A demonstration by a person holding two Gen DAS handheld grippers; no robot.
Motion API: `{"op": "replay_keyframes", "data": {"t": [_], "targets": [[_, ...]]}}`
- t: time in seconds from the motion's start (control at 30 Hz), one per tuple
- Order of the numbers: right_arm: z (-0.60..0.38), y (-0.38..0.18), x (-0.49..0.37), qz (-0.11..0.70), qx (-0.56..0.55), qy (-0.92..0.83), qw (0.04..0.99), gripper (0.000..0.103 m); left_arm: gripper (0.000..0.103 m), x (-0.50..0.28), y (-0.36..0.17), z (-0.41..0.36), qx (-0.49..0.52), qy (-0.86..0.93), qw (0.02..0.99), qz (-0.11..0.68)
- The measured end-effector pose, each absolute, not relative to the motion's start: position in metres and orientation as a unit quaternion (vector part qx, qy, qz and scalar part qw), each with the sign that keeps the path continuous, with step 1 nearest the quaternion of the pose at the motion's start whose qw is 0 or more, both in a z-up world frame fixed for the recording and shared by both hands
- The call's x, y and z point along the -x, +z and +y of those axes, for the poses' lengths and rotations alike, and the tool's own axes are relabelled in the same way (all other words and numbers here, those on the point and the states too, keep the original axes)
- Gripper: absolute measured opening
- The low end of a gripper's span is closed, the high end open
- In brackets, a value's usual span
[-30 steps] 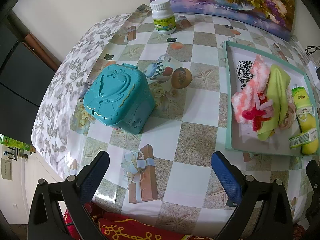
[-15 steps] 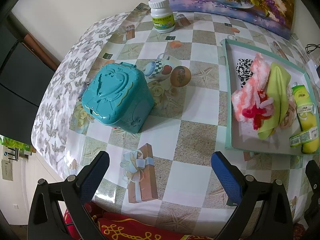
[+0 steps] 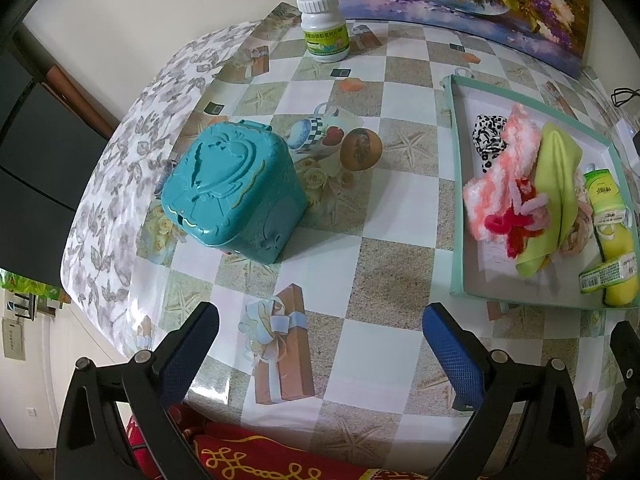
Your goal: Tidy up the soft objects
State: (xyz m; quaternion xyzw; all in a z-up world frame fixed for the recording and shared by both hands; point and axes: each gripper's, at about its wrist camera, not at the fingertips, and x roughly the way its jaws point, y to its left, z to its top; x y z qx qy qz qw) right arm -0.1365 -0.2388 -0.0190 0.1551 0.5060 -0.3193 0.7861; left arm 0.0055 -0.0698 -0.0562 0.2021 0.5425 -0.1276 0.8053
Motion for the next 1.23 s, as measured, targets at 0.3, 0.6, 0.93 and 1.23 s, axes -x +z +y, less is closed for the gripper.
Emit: {"op": "replay_keyframes", "data": {"t": [0.3, 0.6, 0.93, 1.23], "targets": [[-0.2381, -0.0189, 0.1361, 0.506, -0.155, -0.320, 0.786, 0.103, 0.101, -0.0058, -0.0564, -0.0702, -0.202, -0.128, 0.805, 0.543], [-0.2391, -0.0209, 0.1375, 0.508, -0.155, -0.319, 0.785, 0.103, 0.101, -0.0052, -0.0573, -0.0709, -0.202, -0.127, 0.804, 0.544], [-0.2430, -0.0213, 0.1388, 0.512, -0.161, -0.324, 0.779, 0.103, 0.101, -0.0068, -0.0578, -0.0687, -0.202, -0.128, 0.803, 0.546], [-0.2433, -0.0215, 0.1398, 0.512, -0.161, -0.325, 0.779, 0.103, 0.101, -0.0071, -0.0542, -0.0697, -0.196, -0.129, 0.807, 0.543]]}}
